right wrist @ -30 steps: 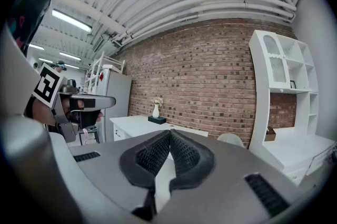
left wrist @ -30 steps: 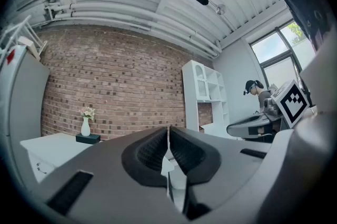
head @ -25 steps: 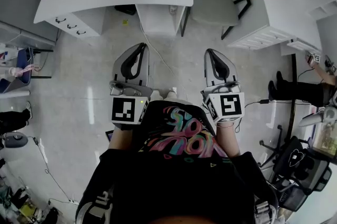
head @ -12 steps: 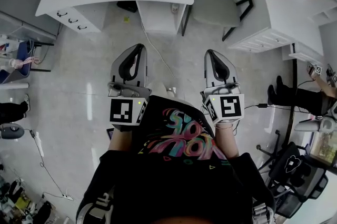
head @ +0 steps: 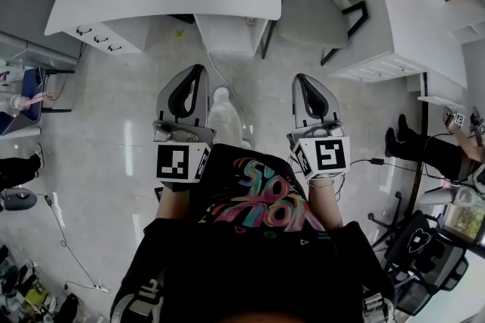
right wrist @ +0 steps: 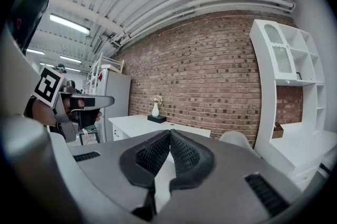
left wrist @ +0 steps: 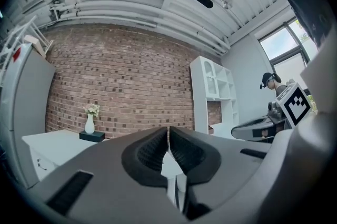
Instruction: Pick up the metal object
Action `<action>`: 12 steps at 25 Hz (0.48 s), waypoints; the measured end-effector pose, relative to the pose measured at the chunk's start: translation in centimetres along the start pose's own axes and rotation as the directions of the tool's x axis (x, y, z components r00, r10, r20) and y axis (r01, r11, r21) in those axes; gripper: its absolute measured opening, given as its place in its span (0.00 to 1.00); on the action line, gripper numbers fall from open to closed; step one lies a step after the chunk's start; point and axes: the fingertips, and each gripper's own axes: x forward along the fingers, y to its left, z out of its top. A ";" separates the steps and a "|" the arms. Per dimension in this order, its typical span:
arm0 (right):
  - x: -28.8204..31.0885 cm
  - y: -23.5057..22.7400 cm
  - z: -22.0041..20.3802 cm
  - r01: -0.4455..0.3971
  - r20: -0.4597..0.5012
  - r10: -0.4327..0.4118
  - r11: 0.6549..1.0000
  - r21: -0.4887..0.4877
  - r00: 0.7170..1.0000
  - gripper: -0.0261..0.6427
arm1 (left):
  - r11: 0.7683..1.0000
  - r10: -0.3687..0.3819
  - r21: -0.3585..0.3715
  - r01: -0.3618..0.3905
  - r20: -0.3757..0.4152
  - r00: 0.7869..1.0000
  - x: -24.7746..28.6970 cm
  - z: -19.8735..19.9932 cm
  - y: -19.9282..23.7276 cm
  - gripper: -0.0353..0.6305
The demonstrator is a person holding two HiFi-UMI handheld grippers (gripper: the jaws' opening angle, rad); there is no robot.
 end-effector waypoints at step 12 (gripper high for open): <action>17.4 -5.5 4.4 0.061 0.003 -0.061 0.998 -0.024 0.998 0.06 | 0.997 -0.080 0.008 0.081 -0.007 0.997 16.4 0.8 10.6 0.10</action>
